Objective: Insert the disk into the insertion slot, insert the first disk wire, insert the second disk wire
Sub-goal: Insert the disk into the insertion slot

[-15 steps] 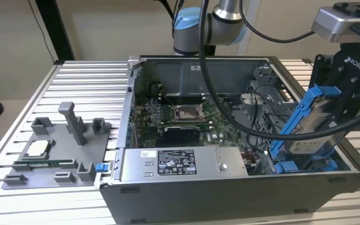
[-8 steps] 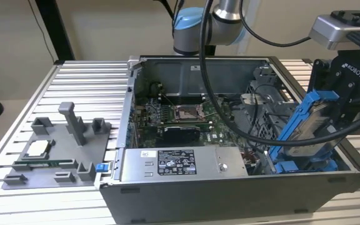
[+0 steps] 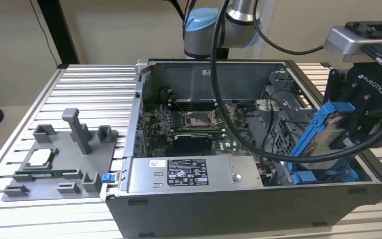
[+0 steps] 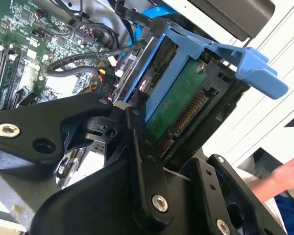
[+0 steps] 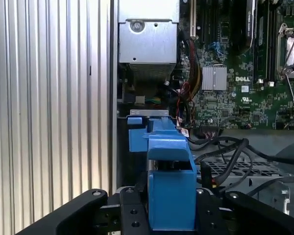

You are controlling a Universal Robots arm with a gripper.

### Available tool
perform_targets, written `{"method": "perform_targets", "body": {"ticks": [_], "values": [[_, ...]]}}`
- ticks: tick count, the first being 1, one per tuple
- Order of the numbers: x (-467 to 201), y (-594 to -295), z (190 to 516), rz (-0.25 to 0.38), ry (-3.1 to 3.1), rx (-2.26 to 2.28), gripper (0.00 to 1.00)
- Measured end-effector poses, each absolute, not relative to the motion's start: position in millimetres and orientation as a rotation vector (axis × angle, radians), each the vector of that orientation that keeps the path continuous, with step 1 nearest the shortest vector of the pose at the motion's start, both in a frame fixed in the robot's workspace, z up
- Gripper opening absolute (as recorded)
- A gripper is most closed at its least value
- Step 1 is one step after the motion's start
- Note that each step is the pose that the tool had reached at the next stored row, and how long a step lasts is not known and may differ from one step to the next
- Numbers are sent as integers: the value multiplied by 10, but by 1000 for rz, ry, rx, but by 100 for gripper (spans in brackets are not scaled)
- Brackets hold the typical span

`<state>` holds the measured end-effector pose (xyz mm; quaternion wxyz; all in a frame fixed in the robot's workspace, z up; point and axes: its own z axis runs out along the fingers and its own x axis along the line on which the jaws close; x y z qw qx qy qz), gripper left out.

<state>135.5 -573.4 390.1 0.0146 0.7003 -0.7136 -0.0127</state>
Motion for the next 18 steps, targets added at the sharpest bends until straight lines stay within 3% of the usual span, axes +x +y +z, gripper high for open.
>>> {"method": "perform_targets", "body": {"ticks": [18], "values": [[1354, -5715, 3786, -41, -2223, 2180, 0]]}}
